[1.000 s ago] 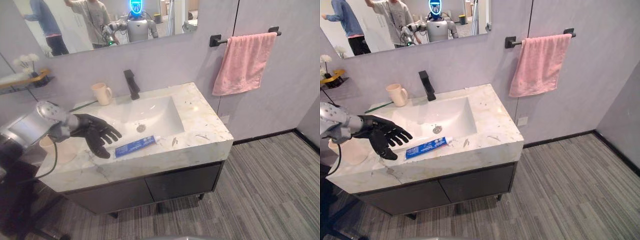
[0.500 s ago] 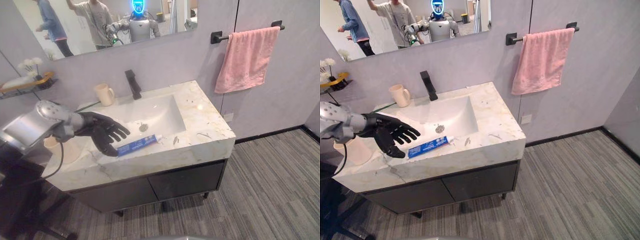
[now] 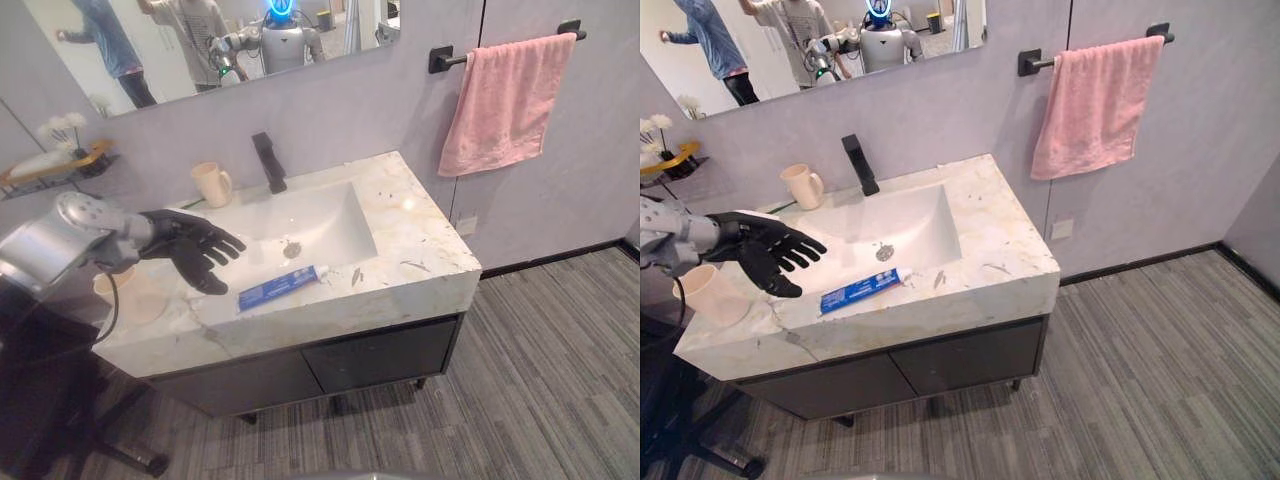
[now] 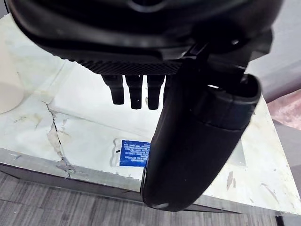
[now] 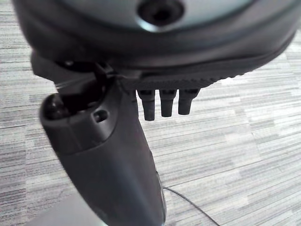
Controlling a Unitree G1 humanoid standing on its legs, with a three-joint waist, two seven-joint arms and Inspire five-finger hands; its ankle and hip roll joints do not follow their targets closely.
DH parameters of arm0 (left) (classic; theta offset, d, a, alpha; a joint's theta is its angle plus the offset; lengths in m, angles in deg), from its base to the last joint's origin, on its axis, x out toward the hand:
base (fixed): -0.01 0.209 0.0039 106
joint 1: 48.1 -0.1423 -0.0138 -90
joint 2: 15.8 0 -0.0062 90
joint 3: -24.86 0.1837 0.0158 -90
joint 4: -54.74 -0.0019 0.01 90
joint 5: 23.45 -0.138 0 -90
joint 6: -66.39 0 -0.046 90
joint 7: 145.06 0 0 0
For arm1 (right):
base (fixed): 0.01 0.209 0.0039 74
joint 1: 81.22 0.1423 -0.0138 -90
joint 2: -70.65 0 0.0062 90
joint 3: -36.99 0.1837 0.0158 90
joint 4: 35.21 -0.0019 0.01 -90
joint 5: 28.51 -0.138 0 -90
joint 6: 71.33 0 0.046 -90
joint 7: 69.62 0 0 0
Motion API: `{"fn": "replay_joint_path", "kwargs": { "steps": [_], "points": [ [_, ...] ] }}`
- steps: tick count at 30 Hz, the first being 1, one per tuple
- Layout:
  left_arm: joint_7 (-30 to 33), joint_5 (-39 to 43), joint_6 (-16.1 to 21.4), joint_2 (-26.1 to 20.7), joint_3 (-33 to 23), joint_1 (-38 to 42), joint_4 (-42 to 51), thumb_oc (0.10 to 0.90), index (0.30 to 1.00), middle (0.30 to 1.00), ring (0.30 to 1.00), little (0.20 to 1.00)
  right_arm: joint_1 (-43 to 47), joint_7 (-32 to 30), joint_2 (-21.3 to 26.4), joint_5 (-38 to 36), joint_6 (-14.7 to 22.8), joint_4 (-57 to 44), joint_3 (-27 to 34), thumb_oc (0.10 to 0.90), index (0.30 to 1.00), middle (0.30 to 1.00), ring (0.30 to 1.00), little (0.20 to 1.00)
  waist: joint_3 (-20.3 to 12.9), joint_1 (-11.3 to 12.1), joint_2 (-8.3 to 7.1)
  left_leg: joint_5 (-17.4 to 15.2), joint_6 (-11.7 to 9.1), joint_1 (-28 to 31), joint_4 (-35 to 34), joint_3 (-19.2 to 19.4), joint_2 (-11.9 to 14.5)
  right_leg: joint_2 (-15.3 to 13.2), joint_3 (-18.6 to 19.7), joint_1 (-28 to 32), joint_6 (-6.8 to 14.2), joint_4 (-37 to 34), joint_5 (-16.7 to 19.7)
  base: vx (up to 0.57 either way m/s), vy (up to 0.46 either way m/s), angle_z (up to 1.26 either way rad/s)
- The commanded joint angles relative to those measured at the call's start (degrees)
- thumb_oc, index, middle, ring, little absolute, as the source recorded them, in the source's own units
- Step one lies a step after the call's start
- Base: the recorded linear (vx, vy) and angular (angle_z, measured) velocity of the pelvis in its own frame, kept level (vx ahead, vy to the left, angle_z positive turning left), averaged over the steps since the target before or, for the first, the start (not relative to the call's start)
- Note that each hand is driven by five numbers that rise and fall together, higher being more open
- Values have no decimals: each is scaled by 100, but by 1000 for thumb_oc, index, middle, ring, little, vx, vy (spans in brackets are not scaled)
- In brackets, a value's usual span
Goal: Organize the bathroom.
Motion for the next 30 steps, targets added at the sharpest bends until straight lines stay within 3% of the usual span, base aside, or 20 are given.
{"fn": "replay_joint_path", "kwargs": {
  "steps": [1,16,30],
  "points": [
    [213,125,8,-460,-784,989,-281,800,900,900,900,900,3,-158,407,97,-106,351,100,800,900,900,900,900,82,12,124,-21,160,111,21,304,188,-304,-127,-237,227,171,-100,12,34,0],
    [347,253,-221,-335,-1021,623,-97,800,900,900,900,900,-120,-281,573,201,217,316,215,800,900,900,900,900,231,-104,236,5,171,137,51,343,140,-328,-24,-266,212,279,-138,5,4,0],
    [1047,534,-178,-106,-1428,239,-492,800,900,900,900,900,-263,-598,662,471,769,55,260,800,900,900,900,900,298,-204,277,0,183,84,62,346,121,-337,-3,-356,200,350,-171,0,2,0]
  ]
}}
